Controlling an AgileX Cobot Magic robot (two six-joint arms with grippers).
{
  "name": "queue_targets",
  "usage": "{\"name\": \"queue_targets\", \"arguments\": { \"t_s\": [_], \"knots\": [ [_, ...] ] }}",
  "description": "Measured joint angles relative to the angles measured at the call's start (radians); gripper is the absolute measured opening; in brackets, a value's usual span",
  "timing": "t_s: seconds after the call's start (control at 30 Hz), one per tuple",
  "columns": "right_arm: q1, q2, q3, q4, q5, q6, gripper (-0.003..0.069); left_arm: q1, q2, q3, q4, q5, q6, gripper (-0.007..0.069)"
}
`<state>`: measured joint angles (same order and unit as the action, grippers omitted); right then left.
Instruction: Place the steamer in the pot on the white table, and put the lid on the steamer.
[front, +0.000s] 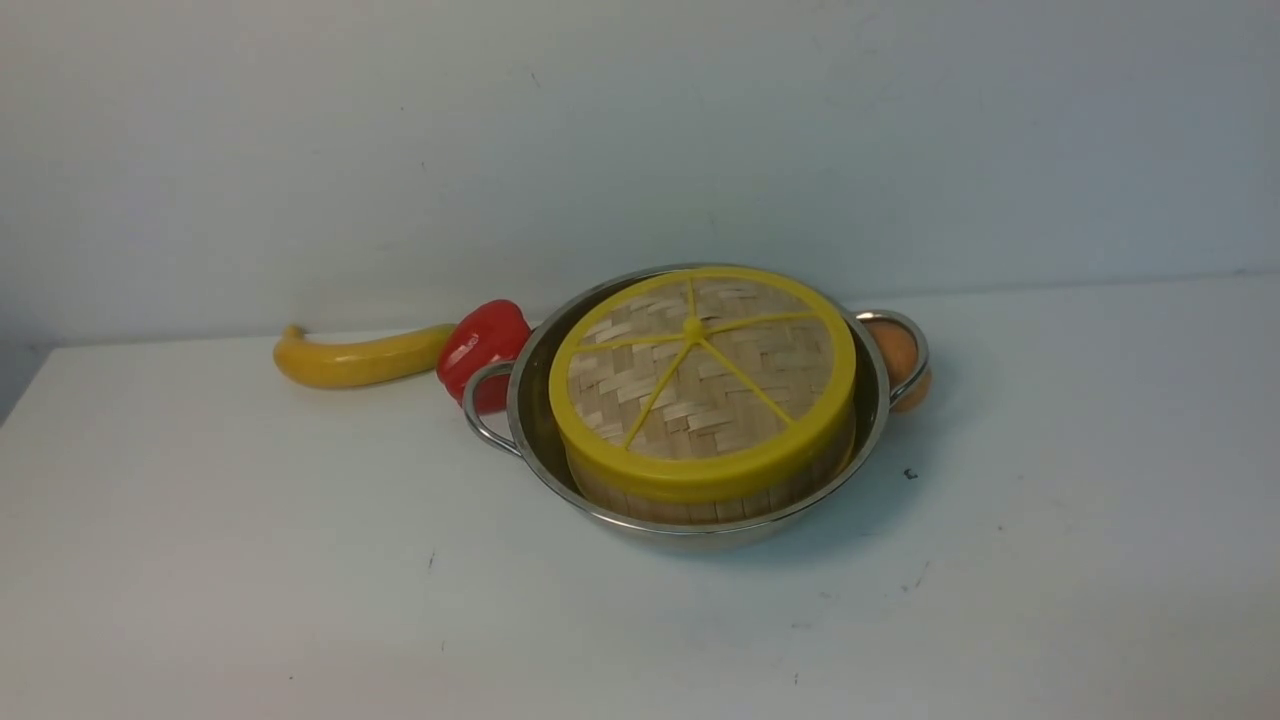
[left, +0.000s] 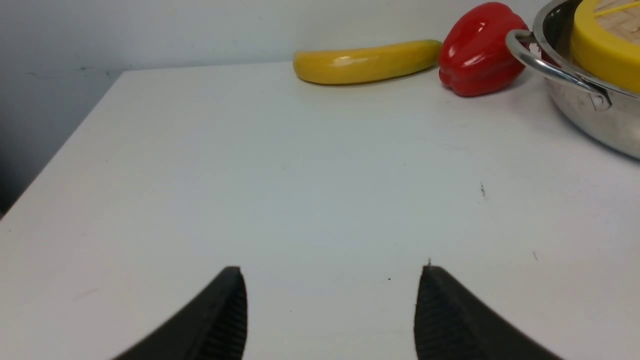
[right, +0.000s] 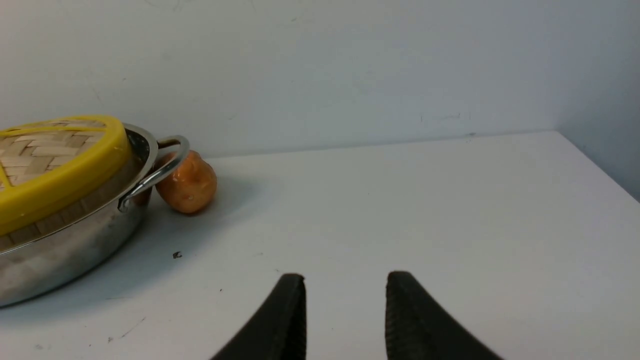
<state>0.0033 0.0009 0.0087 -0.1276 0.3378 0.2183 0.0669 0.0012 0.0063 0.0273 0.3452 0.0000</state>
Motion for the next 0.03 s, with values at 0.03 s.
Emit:
{"name": "queue_targets", "arguments": {
  "t_s": [0.03],
  "knots": [
    [0.0, 0.0, 0.0, 0.0, 0.0, 0.0, 0.0242, 0.0, 0.0, 0.0, 0.0, 0.0, 0.0, 0.0419]
  ]
}}
